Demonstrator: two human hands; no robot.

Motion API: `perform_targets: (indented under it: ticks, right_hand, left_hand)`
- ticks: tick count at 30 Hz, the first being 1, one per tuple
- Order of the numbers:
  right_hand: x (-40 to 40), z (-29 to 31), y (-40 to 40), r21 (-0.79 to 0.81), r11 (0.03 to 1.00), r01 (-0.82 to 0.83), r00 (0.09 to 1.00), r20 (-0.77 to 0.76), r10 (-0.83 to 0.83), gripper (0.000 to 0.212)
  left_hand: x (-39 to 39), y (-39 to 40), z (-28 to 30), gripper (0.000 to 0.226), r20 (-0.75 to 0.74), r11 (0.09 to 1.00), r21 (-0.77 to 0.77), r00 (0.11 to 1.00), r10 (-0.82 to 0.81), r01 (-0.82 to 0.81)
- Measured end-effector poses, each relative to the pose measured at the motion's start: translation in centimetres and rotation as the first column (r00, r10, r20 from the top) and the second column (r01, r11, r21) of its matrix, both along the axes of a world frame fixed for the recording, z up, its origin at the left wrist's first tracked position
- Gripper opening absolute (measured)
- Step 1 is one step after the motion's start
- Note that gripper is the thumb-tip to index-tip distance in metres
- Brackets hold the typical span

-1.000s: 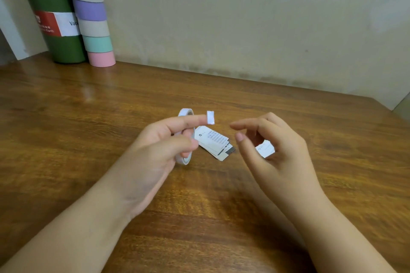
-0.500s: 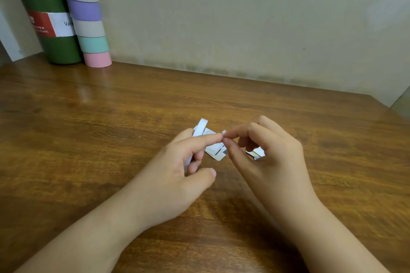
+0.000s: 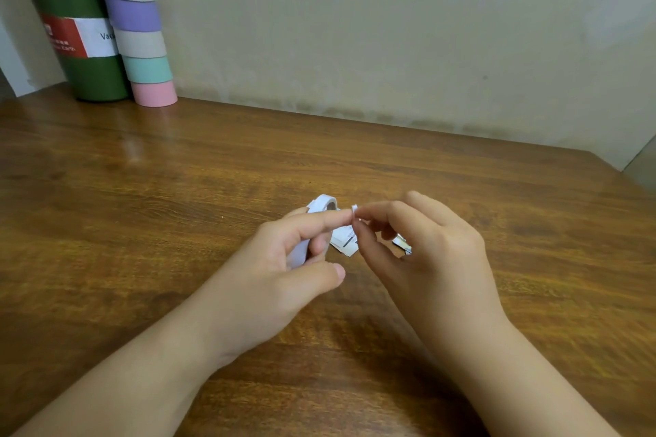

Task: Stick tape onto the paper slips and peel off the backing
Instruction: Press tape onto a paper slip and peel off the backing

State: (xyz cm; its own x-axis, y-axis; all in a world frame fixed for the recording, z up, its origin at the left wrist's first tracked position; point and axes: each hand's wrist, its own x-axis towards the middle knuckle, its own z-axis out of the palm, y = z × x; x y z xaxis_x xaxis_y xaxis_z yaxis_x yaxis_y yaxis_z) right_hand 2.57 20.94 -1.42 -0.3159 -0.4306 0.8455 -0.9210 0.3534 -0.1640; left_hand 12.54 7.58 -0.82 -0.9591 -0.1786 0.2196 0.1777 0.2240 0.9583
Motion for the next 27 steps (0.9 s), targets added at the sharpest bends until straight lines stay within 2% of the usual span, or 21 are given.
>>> perform_targets:
  ticks: [5, 8, 14, 18, 24, 27]
  right_hand:
    - [0.13, 0.1, 0.06, -0.001, 1.0, 0.005, 1.0, 0.019, -0.005, 0.016]
    - [0.12, 0.09, 0.04, 0.007, 1.0, 0.03, 1.0, 0.005, -0.031, 0.016]
    - [0.24, 0.02, -0.09, -0.001, 0.998, 0.056, 0.998, -0.026, -0.056, 0.016]
    - [0.2, 0.07, -0.03, -0.004, 0.999, 0.041, 0.999, -0.018, -0.041, 0.015]
    - [0.42, 0.27, 0.1, -0.033, 0.999, -0.004, 0.995, 0.1, 0.007, 0.014]
    - [0.66, 0.41, 0.09, -0.062, 0.998, -0.008, 0.974, 0.227, 0.022, 0.008]
  left_hand:
    - [0.05, -0.05, -0.09, 0.048, 0.005, 1.0, 0.019, 1.0, -0.013, 0.013]
    - [0.05, -0.07, -0.23, 0.055, 0.013, 0.998, 0.001, 0.998, -0.063, 0.063]
    - [0.16, 0.03, -0.06, 0.054, 0.036, 0.995, -0.043, 0.996, -0.085, 0.086]
    - [0.02, 0.0, -0.14, 0.055, 0.004, 0.997, -0.001, 0.997, -0.083, 0.083]
    - [0.0, -0.11, -0.18, 0.054, -0.027, 0.997, 0.007, 0.997, -0.073, 0.073]
    - [-0.04, -0.23, -0.49, 0.059, -0.023, 0.995, -0.089, 0.999, -0.049, 0.047]
